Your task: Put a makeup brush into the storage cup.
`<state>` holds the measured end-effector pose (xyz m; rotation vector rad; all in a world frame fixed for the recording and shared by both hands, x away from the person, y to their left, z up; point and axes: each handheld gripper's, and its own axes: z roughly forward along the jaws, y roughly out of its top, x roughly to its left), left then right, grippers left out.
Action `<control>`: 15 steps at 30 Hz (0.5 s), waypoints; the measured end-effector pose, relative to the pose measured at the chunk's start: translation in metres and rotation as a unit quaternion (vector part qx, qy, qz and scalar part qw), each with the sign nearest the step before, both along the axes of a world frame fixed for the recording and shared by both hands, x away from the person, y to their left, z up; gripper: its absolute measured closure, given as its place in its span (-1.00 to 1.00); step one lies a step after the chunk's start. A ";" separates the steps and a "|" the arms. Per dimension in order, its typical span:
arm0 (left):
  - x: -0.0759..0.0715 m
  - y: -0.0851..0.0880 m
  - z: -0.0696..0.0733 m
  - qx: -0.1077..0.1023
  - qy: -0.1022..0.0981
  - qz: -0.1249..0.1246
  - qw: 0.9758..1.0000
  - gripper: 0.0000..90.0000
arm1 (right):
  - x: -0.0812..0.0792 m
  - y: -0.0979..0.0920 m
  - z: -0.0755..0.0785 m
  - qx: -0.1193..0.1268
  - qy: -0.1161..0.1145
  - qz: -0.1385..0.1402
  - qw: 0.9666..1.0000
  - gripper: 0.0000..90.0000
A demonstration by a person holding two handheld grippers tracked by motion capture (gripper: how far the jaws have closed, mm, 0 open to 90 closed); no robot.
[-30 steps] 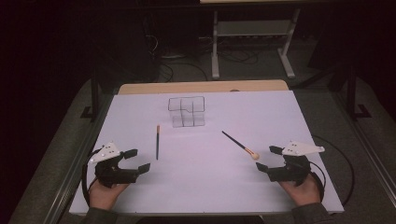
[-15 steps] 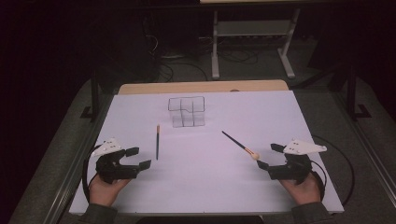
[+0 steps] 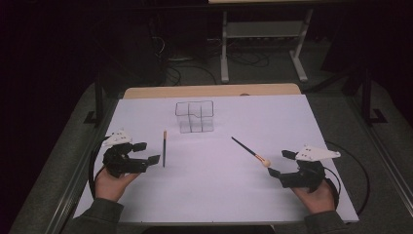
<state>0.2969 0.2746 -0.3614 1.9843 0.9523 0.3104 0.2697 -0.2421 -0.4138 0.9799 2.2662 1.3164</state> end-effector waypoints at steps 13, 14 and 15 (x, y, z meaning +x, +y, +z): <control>0.018 -0.012 0.010 0.024 0.009 0.006 1.000 -0.40 | -0.002 0.002 0.000 -0.006 0.000 0.004 1.000 -0.61; 0.020 -0.014 0.010 0.025 0.011 0.004 1.000 -0.40 | -0.002 0.001 0.000 -0.005 0.002 0.004 1.000 -0.61; 0.023 -0.016 0.011 0.029 0.013 0.004 0.999 -0.38 | -0.001 0.001 0.000 -0.005 0.002 0.005 1.000 -0.61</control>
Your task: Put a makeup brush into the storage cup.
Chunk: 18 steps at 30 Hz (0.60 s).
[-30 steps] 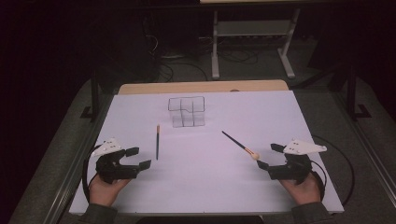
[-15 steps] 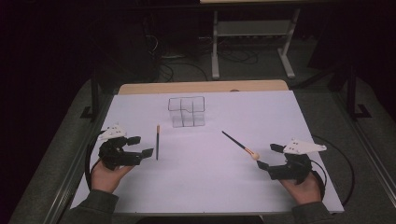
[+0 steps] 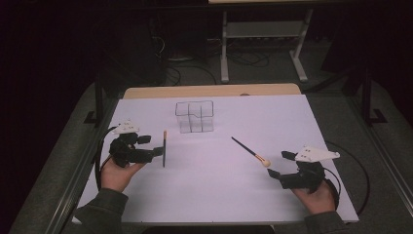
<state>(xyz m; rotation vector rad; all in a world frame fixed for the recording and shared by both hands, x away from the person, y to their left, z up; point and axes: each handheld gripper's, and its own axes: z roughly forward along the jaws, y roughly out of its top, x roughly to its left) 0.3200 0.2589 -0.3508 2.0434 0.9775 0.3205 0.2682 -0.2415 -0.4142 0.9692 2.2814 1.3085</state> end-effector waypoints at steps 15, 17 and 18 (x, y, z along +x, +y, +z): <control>0.032 -0.014 -0.002 0.012 0.038 0.032 0.999 -0.35 | 0.000 -0.003 0.002 0.003 -0.005 -0.001 1.000 -0.62; 0.036 -0.016 -0.004 0.016 0.040 0.034 0.999 -0.34 | 0.001 -0.003 0.002 0.007 -0.003 -0.002 1.000 -0.62; 0.039 -0.017 -0.004 0.018 0.041 0.035 0.998 -0.33 | 0.001 -0.003 0.002 0.007 -0.002 -0.003 1.000 -0.62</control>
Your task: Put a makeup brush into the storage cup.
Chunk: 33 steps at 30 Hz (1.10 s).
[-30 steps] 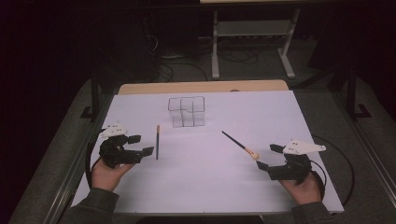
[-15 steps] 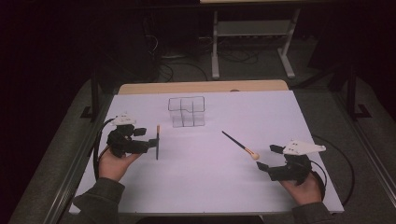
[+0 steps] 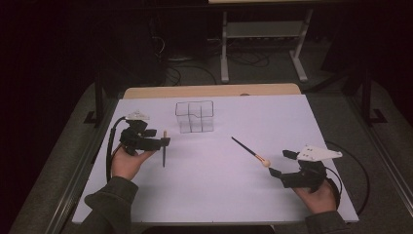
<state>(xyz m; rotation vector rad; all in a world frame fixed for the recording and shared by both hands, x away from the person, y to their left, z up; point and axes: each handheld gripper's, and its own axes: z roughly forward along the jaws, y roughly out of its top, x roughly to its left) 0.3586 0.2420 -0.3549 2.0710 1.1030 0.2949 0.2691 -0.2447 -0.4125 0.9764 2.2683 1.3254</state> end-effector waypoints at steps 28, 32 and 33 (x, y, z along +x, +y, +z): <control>0.034 -0.007 -0.018 0.059 0.043 0.063 0.995 -0.20 | 0.002 -0.001 -0.001 -0.005 0.004 0.004 1.000 -0.59; 0.038 -0.006 -0.022 0.059 0.059 0.071 0.994 -0.17 | 0.002 -0.002 -0.001 -0.005 0.004 0.005 1.000 -0.59; 0.038 -0.006 -0.023 0.054 0.066 0.073 0.994 -0.16 | 0.002 -0.002 -0.001 -0.007 0.003 0.005 1.000 -0.58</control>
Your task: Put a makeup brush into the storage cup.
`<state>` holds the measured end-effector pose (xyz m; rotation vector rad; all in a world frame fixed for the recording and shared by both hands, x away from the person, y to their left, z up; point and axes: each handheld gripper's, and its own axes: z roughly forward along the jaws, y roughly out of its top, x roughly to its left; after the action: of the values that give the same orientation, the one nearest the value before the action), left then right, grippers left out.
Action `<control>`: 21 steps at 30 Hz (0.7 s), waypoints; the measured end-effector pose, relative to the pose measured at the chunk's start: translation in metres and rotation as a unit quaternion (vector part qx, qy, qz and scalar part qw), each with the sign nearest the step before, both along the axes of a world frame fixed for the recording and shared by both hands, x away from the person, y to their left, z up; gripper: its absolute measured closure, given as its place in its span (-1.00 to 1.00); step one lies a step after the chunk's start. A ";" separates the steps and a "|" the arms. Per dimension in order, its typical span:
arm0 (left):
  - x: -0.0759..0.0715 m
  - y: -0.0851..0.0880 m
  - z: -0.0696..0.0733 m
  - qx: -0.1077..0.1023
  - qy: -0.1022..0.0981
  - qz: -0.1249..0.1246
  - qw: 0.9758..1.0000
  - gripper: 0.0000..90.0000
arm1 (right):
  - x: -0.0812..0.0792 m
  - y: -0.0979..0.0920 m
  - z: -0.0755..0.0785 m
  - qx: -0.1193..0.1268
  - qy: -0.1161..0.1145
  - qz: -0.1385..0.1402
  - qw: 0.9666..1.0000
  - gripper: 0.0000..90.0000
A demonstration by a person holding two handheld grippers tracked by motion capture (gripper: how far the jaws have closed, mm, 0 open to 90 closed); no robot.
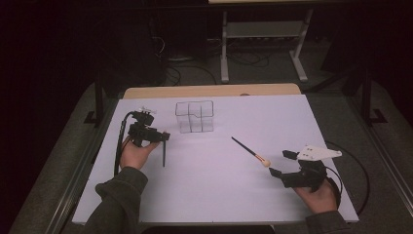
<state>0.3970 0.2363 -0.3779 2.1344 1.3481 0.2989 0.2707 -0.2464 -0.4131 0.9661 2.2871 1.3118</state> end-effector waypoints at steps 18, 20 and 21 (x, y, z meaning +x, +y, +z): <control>0.011 -0.004 -0.017 0.008 0.047 0.028 0.998 0.02 | 0.000 0.000 0.000 -0.003 0.001 0.002 1.000 -0.57; 0.011 -0.004 -0.017 0.009 0.051 0.026 0.998 0.04 | 0.000 -0.001 0.000 -0.003 0.000 0.002 1.000 -0.57; 0.011 -0.005 -0.018 0.008 0.054 0.028 0.998 0.06 | 0.000 -0.001 0.000 -0.002 -0.001 0.002 1.000 -0.57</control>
<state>0.4083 0.2310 -0.3962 2.1552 1.4744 0.2191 0.2708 -0.2471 -0.4127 0.9589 2.2920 1.3085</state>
